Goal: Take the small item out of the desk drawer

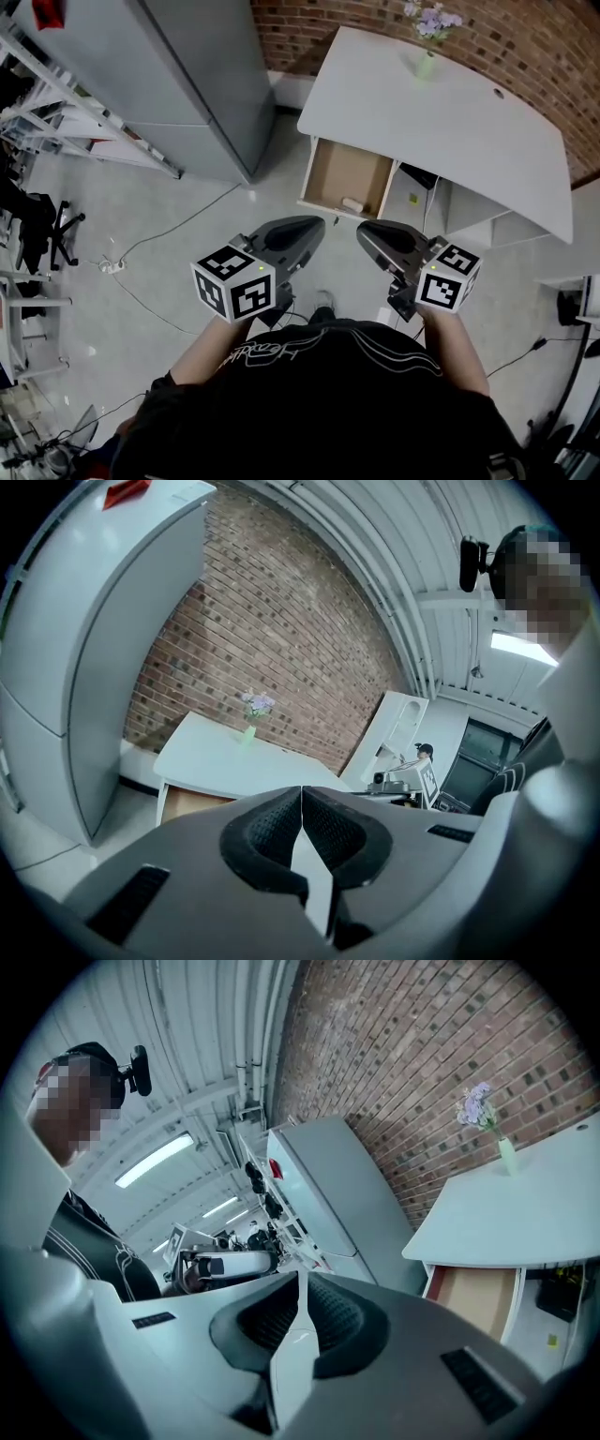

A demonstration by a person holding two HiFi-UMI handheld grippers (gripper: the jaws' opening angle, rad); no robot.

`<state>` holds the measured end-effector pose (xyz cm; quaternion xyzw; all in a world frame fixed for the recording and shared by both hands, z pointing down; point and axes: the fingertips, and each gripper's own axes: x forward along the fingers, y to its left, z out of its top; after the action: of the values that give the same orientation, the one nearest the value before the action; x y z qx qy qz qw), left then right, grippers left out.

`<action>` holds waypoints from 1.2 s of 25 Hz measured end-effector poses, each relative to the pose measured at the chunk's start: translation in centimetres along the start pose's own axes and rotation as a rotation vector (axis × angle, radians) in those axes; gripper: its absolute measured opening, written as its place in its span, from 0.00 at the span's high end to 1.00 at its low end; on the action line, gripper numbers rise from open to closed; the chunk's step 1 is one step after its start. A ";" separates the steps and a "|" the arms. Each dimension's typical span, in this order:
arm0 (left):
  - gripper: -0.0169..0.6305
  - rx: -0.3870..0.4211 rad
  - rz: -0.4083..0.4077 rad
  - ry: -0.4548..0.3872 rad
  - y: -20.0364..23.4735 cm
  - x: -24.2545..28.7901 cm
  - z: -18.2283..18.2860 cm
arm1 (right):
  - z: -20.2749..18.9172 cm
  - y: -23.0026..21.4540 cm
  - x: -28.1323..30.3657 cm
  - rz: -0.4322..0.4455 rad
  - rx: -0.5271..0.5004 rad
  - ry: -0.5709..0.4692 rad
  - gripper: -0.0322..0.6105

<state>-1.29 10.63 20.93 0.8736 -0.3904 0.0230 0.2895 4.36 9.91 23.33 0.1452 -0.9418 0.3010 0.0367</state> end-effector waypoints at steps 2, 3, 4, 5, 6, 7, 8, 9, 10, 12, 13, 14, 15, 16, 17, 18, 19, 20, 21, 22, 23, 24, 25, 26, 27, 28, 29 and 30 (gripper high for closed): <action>0.94 0.012 -0.003 -0.003 0.5 1.7 1.0 | 0.8 -1.4 0.1 0.008 -0.013 0.011 0.86; 0.94 0.017 -0.005 -0.007 0.6 2.4 1.5 | 1.2 -2.0 0.1 0.009 -0.020 0.014 0.86; 0.94 0.020 -0.005 -0.014 0.8 2.9 2.0 | 1.6 -2.6 0.0 0.006 -0.025 0.014 0.86; 0.94 0.022 -0.005 -0.021 1.1 3.2 2.4 | 2.0 -3.1 0.0 0.002 -0.027 0.011 0.86; 0.94 0.023 -0.004 -0.027 1.4 3.4 2.7 | 2.4 -3.5 0.0 -0.002 -0.028 0.006 0.86; 0.94 0.024 -0.002 -0.030 1.7 3.4 2.9 | 2.6 -3.7 0.0 -0.006 -0.029 0.000 0.86; 0.94 0.025 0.000 -0.032 2.0 3.3 2.9 | 2.6 -3.8 0.1 -0.011 -0.029 -0.003 0.86; 0.94 0.022 0.001 -0.032 2.3 3.2 2.8 | 2.6 -4.0 0.1 -0.018 -0.029 -0.004 0.86; 0.94 0.016 0.001 -0.031 2.6 3.2 2.7 | 2.6 -4.2 0.1 -0.024 -0.027 -0.004 0.86; 0.94 0.001 -0.001 -0.026 3.1 3.4 2.4 | 2.6 -4.9 0.0 -0.037 -0.016 -0.006 0.86; 0.94 -0.005 -0.003 -0.019 3.3 3.7 2.4 | 2.7 -5.4 0.0 -0.044 -0.009 -0.008 0.86; 0.94 -0.009 -0.007 -0.011 3.6 4.0 2.3 | 2.8 -5.8 -0.1 -0.052 -0.001 -0.009 0.86; 0.94 -0.013 -0.011 -0.003 3.9 4.4 2.3 | 2.9 -6.3 -0.1 -0.061 0.007 -0.010 0.86; 0.94 -0.015 -0.015 0.004 4.3 4.8 2.3 | 3.0 -6.9 0.1 -0.070 0.014 -0.012 0.86; 0.94 -0.018 -0.019 0.010 4.9 5.2 2.2 | 3.1 -7.4 0.3 -0.077 0.019 -0.013 0.86; 0.94 -0.021 -0.022 0.017 5.5 5.6 2.2 | 3.2 -8.0 0.5 -0.084 0.024 -0.015 0.86; 0.94 -0.025 -0.024 0.024 6.1 6.2 2.2 | 3.3 -8.6 0.7 -0.090 0.028 -0.017 0.86; 0.94 -0.031 -0.027 0.033 6.8 6.7 2.2 | 3.3 -9.2 1.0 -0.097 0.034 -0.018 0.86; 0.94 -0.037 -0.032 0.044 7.5 7.4 2.2 | 3.4 -10.0 1.2 -0.106 0.043 -0.018 0.86; 0.94 -0.044 -0.038 0.056 8.2 8.1 2.2 | 3.5 -10.8 1.5 -0.116 0.054 -0.019 0.86; 0.94 -0.050 -0.046 0.069 9.0 8.7 2.3 | 3.6 -11.6 1.9 -0.126 0.068 -0.019 0.86; 0.94 -0.056 -0.053 0.083 9.7 9.4 2.2 | 3.5 -12.5 2.2 -0.136 0.084 -0.019 0.86; 0.94 -0.063 -0.060 0.098 10.5 10.0 2.1 | 3.4 -13.4 2.5 -0.145 0.104 -0.020 0.86; 0.94 -0.071 -0.064 0.112 11.4 10.7 1.9 | 3.3 -14.4 2.9 -0.152 0.126 -0.022 0.86; 0.94 -0.082 -0.067 0.126 12.4 11.4 1.7 | 3.1 -15.5 3.3 -0.160 0.146 -0.026 0.86; 0.94 -0.094 -0.069 0.140 13.5 12.2 1.4 | 3.0 -16.7 3.7 -0.169 0.163 -0.029 0.86; 0.94 -0.107 -0.071 0.152 14.6 12.9 1.2 | 2.9 -17.9 4.1 -0.181 0.175 -0.031 0.86; 0.94 -0.118 -0.072 0.163 15.5 13.6 0.8 | 2.7 -19.0 4.4 -0.194 0.183 -0.030 0.86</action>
<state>-2.79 -7.08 31.46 0.8637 -0.3345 0.0605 0.3721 5.79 -7.56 32.38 0.2428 -0.8924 0.3783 0.0383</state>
